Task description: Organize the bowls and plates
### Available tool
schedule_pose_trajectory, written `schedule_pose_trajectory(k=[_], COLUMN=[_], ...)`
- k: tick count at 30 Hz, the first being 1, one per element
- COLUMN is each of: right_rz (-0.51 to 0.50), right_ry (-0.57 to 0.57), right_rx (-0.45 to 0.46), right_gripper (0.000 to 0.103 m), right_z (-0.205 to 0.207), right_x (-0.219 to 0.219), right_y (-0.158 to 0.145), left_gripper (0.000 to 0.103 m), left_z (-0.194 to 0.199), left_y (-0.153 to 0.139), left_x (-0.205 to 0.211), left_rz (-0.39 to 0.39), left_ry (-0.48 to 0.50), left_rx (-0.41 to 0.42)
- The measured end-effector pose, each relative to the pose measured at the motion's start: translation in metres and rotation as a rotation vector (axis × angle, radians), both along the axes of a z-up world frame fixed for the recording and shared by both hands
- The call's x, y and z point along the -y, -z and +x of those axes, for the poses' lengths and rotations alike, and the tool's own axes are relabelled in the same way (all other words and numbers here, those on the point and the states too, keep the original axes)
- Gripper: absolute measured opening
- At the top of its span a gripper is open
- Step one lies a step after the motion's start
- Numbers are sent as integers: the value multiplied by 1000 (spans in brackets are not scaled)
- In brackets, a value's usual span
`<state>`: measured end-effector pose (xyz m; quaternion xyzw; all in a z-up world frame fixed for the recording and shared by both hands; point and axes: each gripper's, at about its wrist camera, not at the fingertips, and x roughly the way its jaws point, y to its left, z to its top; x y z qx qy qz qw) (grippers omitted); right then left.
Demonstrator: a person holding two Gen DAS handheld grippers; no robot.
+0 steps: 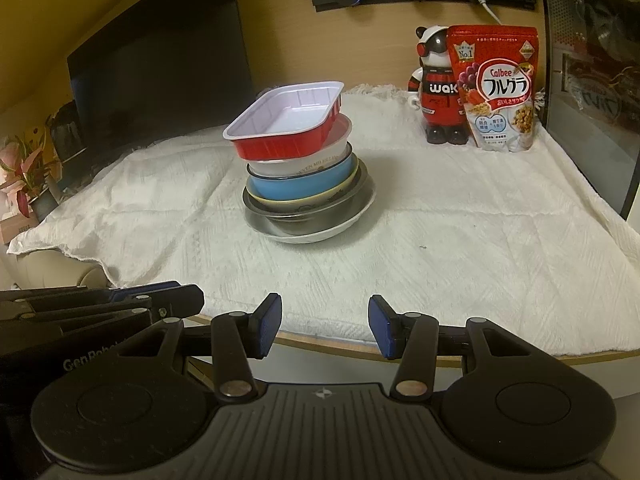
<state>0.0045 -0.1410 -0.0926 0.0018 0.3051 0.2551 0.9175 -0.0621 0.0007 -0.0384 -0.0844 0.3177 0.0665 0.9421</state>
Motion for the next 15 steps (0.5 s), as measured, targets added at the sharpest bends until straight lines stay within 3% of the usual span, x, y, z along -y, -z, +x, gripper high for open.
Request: schedule_pose_trajectory(k=[15], right_rz=[-1], right_ry=[1], right_rx=[-7], right_gripper=[48], right_z=[1], right_x=[-1], right_y=[0], left_gripper=[15], left_z=[3], left_y=[0], left_x=[-1], left_rz=[-2], left_ry=[0], left_rx=[-3])
